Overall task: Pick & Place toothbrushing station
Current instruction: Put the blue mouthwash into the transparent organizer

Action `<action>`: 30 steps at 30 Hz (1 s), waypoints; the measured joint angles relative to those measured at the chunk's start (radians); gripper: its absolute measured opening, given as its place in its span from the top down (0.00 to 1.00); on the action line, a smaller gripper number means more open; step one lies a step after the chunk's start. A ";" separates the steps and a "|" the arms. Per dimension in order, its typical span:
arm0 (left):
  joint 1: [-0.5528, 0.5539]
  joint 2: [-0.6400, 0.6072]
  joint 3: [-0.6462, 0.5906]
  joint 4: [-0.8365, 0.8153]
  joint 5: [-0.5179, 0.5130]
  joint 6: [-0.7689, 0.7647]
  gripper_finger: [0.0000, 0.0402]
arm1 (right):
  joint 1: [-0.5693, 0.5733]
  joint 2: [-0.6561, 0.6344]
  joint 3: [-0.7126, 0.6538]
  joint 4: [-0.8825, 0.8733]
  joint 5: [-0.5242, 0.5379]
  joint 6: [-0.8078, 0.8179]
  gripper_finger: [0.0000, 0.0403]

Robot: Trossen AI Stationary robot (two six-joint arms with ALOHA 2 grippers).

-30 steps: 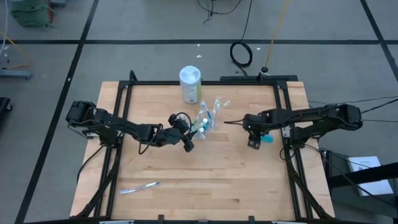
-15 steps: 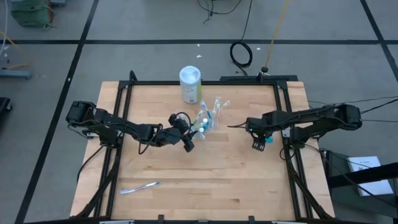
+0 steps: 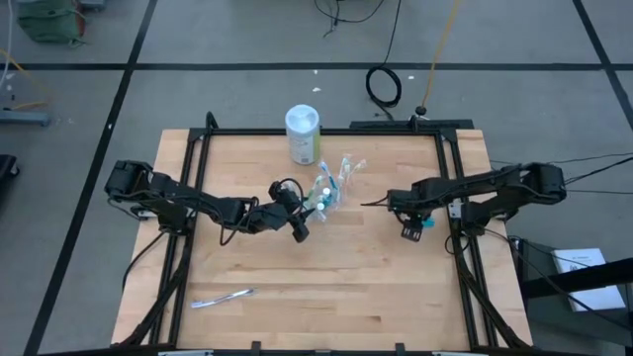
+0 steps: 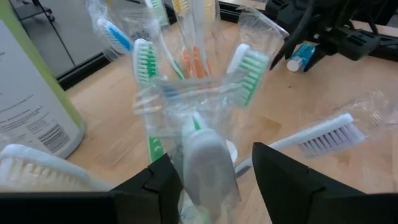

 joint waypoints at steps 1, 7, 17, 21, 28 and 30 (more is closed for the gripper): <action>0.000 0.000 0.000 0.000 0.005 0.000 0.54 | 0.000 0.018 0.002 0.001 -0.001 0.000 0.48; 0.000 0.000 0.000 0.000 0.029 0.000 0.54 | 0.000 0.098 0.005 0.014 -0.016 -0.002 0.58; 0.000 0.000 0.000 0.000 0.029 0.000 0.54 | -0.001 0.057 0.001 0.080 -0.065 -0.038 0.66; 0.000 0.000 0.000 0.000 0.029 0.000 0.54 | 0.000 0.023 -0.002 0.090 -0.069 -0.028 0.67; 0.000 0.000 0.000 0.000 0.029 0.000 0.54 | 0.000 -0.011 -0.001 0.243 -0.098 -0.024 0.78; 0.000 0.000 0.000 0.000 0.029 0.000 0.54 | 0.000 -0.012 -0.002 0.313 -0.127 -0.026 0.78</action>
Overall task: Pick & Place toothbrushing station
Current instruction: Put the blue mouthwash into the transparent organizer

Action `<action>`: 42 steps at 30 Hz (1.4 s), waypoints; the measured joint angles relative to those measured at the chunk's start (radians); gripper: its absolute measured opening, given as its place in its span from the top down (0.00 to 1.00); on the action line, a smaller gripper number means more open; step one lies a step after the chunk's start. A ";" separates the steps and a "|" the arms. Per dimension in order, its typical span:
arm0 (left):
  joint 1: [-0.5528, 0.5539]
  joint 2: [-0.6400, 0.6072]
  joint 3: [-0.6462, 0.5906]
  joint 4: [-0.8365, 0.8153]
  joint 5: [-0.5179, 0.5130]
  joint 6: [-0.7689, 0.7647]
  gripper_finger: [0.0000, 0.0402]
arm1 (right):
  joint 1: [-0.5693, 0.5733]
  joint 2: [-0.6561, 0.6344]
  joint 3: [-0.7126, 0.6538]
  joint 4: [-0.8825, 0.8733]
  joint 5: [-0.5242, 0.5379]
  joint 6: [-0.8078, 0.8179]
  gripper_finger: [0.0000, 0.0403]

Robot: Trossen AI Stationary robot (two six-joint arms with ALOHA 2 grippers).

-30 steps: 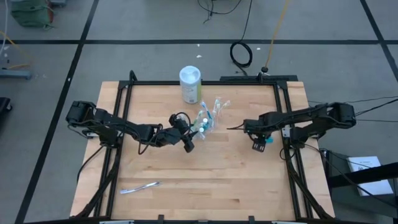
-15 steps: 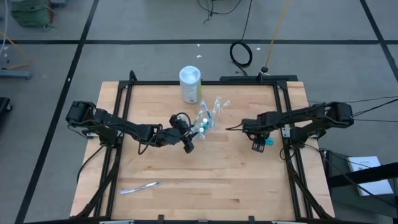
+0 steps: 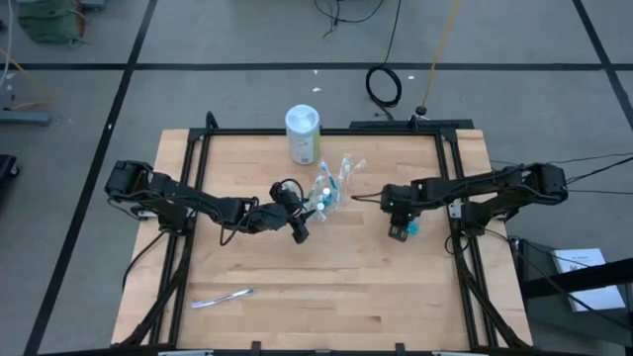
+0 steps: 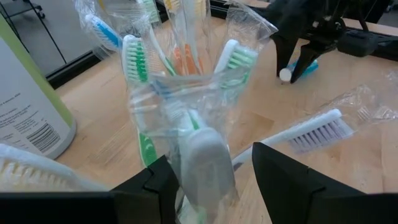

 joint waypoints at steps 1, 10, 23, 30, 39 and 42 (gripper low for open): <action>0.000 0.000 0.000 0.000 0.000 0.000 0.54 | 0.000 0.000 -0.001 0.046 -0.023 -0.001 0.78; 0.000 0.000 0.000 0.000 0.001 0.000 0.54 | 0.067 -0.003 0.002 0.568 -0.085 -0.036 0.76; -0.001 0.000 0.000 0.000 0.071 0.013 0.54 | 0.189 0.029 0.002 1.045 0.102 -0.190 0.76; -0.001 -0.069 0.000 -0.022 0.066 0.014 0.54 | 0.186 0.194 0.003 1.382 0.163 -0.196 0.75; -0.001 -0.165 0.000 -0.037 0.062 0.048 0.54 | 0.144 0.399 0.002 1.676 0.341 -0.317 0.75; -0.001 -0.165 0.000 -0.041 0.062 0.049 0.54 | 0.115 0.427 0.003 1.697 0.340 -0.322 0.75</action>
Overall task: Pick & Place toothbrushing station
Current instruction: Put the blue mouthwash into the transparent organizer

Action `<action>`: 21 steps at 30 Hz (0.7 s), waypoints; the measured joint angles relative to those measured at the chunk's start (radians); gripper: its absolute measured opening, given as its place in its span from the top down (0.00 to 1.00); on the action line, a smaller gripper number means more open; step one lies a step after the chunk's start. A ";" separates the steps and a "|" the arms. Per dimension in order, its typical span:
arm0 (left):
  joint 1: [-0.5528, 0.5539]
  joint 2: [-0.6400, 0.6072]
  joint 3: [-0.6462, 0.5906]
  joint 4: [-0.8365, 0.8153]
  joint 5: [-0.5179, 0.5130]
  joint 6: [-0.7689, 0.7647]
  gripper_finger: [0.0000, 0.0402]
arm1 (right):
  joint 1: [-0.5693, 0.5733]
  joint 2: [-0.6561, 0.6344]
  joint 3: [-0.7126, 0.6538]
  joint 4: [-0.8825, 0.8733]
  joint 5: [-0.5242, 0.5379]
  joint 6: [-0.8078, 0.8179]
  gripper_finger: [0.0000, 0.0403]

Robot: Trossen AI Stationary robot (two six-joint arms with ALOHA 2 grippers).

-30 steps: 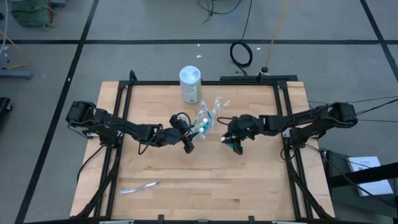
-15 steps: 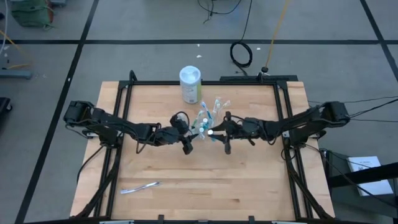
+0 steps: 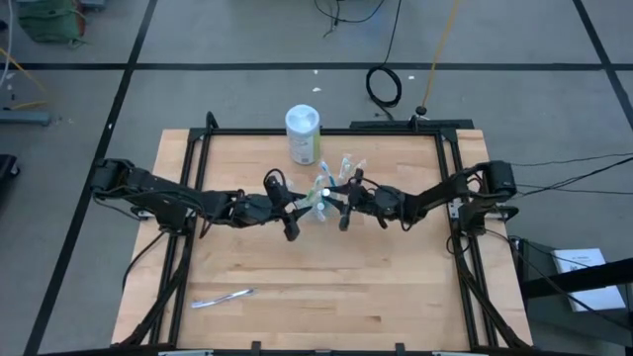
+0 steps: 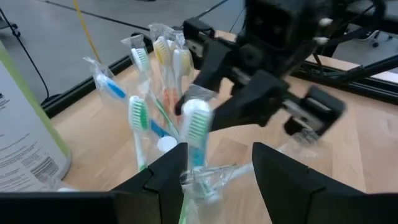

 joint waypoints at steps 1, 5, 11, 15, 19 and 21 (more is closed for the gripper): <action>0.000 0.001 0.000 0.000 0.000 0.000 0.54 | -0.011 0.006 0.000 -0.004 -0.001 0.010 0.75; 0.000 0.002 0.000 -0.016 0.000 0.000 0.54 | -0.042 0.030 0.000 -0.008 -0.008 0.036 0.75; 0.000 0.002 0.000 -0.025 0.000 -0.002 0.54 | -0.063 0.033 0.000 -0.049 -0.082 0.100 0.75; 0.000 0.002 0.000 -0.029 0.000 -0.005 0.54 | -0.065 0.033 0.000 -0.089 -0.080 0.143 0.75; 0.000 0.002 0.000 -0.033 0.000 -0.012 0.54 | -0.065 0.033 0.000 -0.118 -0.074 0.115 0.75; 0.000 0.002 0.000 -0.043 0.001 -0.030 0.54 | -0.063 0.033 0.000 -0.119 -0.034 0.079 0.73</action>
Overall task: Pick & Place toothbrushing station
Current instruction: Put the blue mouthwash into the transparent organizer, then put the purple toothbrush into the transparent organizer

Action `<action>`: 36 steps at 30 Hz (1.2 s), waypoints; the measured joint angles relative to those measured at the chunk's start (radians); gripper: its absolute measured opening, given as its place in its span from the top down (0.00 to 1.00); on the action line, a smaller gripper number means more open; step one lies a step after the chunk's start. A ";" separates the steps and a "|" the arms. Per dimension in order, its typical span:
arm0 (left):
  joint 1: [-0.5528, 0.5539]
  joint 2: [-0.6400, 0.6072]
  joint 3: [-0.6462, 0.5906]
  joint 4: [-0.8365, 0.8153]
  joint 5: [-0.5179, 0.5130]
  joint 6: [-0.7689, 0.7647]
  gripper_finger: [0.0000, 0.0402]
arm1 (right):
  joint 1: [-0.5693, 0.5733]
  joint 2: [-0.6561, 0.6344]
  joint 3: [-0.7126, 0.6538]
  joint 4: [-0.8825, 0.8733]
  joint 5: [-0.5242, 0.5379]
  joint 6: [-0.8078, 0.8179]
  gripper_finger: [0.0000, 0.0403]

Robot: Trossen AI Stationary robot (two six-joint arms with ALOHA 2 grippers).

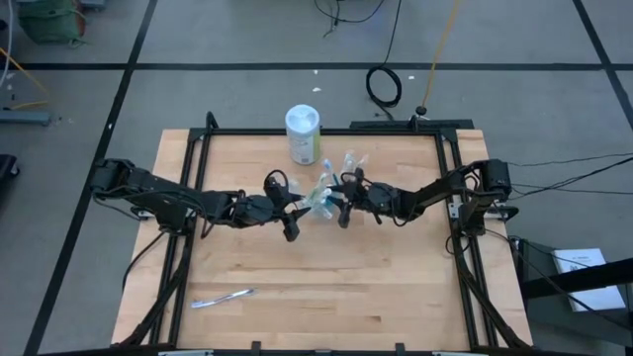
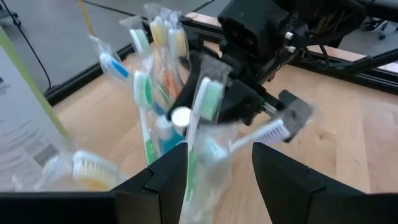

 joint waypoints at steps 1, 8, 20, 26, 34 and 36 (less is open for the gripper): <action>0.000 0.000 0.000 -0.003 0.000 -0.007 0.54 | 0.002 0.000 0.000 0.000 0.022 -0.018 0.72; 0.000 0.001 0.000 -0.007 0.001 -0.029 0.54 | 0.016 0.000 0.000 -0.001 0.041 -0.043 0.58; 0.000 0.001 0.000 -0.008 0.019 -0.076 0.54 | 0.048 -0.061 0.000 -0.070 0.117 -0.072 0.50; 0.000 0.001 0.000 -0.008 0.047 -0.081 0.54 | 0.053 -0.119 0.000 -0.230 0.142 -0.072 0.51; 0.000 0.001 0.000 -0.049 0.095 -0.078 0.54 | 0.087 -0.216 0.000 -0.369 0.138 -0.072 0.53; 0.000 0.001 0.000 -0.070 0.097 -0.099 0.54 | 0.094 -0.240 0.000 -0.431 0.138 -0.072 0.53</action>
